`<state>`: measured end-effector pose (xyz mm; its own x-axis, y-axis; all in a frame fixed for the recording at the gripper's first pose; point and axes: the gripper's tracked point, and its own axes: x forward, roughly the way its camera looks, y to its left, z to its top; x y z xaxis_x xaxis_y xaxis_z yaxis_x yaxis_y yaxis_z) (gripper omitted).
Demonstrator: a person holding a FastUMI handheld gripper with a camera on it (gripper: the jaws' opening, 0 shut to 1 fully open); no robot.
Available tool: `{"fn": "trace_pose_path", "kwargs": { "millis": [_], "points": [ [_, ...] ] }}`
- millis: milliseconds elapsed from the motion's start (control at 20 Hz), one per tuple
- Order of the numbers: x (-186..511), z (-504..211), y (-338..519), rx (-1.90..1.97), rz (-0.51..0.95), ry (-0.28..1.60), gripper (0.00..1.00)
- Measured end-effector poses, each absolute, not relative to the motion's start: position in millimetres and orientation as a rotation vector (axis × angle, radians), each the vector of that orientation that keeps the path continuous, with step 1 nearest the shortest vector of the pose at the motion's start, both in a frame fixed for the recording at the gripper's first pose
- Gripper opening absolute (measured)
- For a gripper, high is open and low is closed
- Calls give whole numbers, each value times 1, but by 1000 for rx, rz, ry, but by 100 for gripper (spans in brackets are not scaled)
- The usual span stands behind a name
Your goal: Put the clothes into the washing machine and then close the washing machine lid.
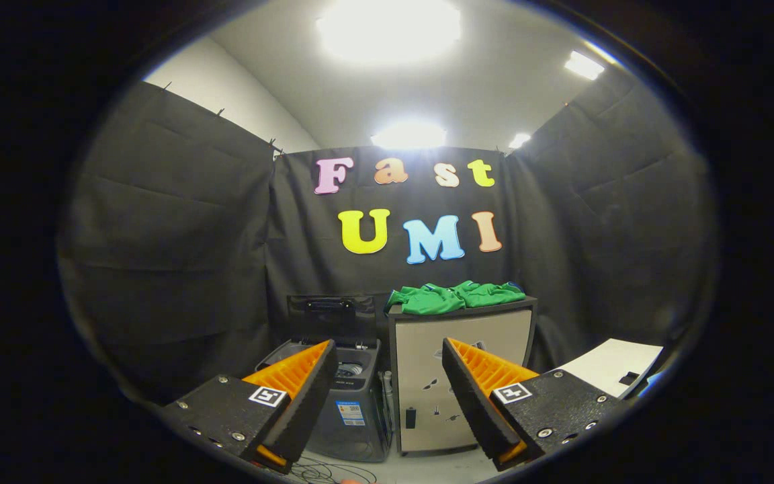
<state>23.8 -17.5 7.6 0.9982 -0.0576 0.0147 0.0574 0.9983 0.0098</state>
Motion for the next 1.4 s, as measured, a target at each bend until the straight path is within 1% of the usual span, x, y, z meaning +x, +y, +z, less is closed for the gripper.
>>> {"fn": "trace_pose_path", "kwargs": {
  "millis": [400,550,700,1050,1400],
  "points": [
    [26,11,-19,-7,-65,-15,96],
    [40,11,-22,17,-66,1,96],
    [60,18,-38,19,-106,13,96],
    [144,47,-101,53,-231,14,96],
    [247,87,-162,75,-255,-4,96]
  ]
}}
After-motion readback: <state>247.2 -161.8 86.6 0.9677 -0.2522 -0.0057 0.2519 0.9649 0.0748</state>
